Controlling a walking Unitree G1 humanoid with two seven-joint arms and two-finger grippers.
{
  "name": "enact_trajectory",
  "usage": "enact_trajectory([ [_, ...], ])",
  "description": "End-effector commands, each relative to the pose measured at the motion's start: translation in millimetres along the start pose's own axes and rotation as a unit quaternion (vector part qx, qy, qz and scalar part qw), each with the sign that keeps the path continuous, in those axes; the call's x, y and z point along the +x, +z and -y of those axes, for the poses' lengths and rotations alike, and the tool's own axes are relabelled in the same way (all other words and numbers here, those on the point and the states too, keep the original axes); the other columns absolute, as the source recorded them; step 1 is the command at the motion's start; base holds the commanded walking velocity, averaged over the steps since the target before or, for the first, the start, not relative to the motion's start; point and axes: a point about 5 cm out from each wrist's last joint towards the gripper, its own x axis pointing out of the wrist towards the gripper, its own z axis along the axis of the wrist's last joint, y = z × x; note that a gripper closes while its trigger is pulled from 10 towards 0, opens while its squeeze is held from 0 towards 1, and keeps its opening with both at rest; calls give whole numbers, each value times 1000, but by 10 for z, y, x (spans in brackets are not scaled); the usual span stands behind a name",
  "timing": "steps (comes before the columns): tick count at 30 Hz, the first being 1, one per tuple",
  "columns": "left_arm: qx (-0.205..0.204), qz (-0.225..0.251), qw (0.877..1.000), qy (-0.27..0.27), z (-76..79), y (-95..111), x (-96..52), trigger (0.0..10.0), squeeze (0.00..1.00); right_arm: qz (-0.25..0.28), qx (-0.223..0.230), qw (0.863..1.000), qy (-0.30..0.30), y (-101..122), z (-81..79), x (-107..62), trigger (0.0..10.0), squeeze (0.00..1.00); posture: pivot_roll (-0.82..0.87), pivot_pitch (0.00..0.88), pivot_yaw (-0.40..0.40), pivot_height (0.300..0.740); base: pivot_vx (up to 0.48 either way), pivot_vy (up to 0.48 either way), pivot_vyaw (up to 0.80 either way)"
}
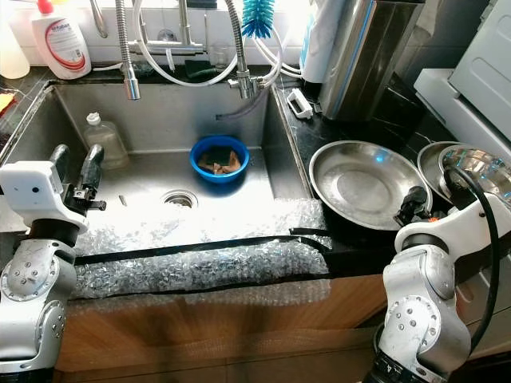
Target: Kitchen organization
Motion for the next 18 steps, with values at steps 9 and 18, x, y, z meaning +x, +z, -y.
enact_trajectory([
  [9, 6, 9, 1000, -8, 20, 36, 21, 10000, 0, -13, -4, 1000, -7, -25, -8, 41, 10000, 0, 30, 130, -75, 740, 0, 0, 0],
  [18, 6, 12, 1000, -9, 23, 41, 34, 10000, 0, -16, 5, 1000, -8, -37, -17, 32, 10000, 0, 30, 123, -75, 740, 0, 0, 0],
])
